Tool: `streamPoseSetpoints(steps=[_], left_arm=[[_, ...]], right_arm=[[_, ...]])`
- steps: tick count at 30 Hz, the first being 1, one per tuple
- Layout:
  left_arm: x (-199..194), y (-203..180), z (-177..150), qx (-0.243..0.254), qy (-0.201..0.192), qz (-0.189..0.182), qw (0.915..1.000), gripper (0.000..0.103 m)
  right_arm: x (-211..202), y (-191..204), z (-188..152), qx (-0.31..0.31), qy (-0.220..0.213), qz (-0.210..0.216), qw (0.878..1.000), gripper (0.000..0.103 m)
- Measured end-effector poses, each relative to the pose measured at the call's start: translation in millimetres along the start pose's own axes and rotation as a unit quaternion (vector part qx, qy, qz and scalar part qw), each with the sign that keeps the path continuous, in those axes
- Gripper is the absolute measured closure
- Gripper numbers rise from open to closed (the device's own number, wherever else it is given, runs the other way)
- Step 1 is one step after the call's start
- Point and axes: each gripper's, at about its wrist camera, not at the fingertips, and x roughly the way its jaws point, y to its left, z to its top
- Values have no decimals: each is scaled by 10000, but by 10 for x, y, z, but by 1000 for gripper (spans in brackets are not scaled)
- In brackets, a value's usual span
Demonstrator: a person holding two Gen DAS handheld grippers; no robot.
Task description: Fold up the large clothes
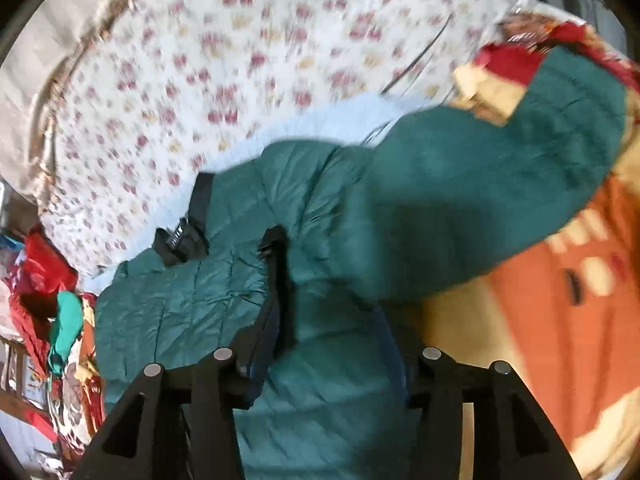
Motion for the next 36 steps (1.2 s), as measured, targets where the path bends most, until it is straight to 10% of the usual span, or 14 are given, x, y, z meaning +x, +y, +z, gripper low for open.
streamPoseSetpoints(steps=[7, 19, 36], left_arm=[[-150, -169, -13, 115, -44, -181, 9998, 27], [-13, -482, -25, 388, 129, -249, 9989, 27], [352, -608, -38, 456, 617, -80, 9970, 27]], right_arm=[[-384, -909, -24, 84, -580, -1256, 9903, 51], [-355, -2029, 618, 1753, -868, 247, 9804, 51], [57, -2424, 1008, 2079, -802, -387, 9741, 51]])
